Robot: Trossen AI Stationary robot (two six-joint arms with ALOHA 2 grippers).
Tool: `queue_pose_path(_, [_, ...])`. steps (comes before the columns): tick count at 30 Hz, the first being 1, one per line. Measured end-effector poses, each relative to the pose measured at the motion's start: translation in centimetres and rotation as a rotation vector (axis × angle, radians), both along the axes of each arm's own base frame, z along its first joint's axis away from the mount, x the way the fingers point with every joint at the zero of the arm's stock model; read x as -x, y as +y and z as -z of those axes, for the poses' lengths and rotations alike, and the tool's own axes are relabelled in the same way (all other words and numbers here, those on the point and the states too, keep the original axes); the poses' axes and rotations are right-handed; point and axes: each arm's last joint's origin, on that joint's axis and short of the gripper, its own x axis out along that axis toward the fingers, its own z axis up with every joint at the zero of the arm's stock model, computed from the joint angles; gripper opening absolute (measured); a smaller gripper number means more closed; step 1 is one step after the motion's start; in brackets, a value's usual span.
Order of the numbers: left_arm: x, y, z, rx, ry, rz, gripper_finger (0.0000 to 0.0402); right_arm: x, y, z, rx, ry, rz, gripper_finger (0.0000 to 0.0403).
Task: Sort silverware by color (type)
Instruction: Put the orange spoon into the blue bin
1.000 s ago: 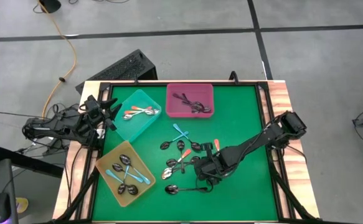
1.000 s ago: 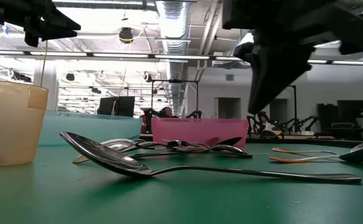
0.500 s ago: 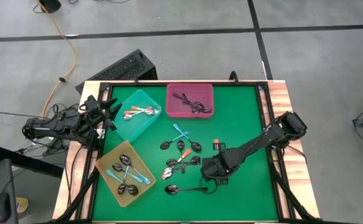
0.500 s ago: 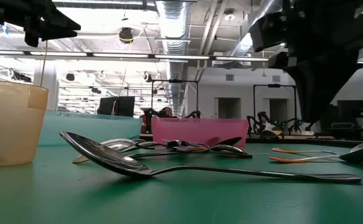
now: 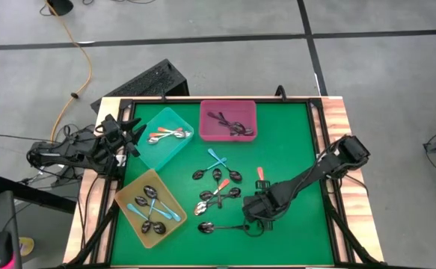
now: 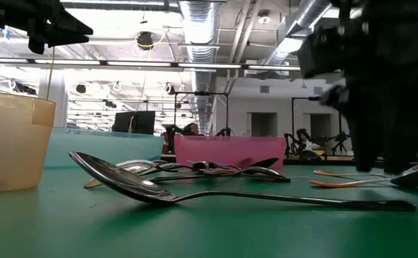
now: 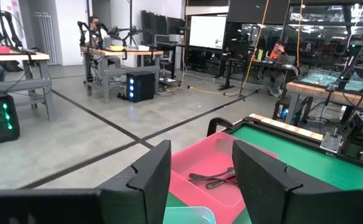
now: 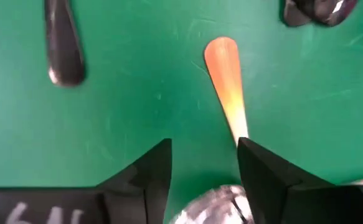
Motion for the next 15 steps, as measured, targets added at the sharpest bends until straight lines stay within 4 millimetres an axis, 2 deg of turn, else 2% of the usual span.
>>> queue_pose_path(3, [0.0,0.0,0.0,0.000,0.000,0.000,0.0158,0.4,-0.3,1.2,-0.011,-0.026,0.057,0.0201])
queue_pose_path(8, [0.0,0.0,0.0,0.000,0.000,0.000,0.0158,0.9,-0.6,1.6,-0.005,-0.002,0.089,0.0202])
queue_pose_path(15, [0.0,0.0,0.0,0.000,0.000,0.000,0.0158,0.7,0.3,-0.3,-0.044,-0.013,0.055,0.0192])
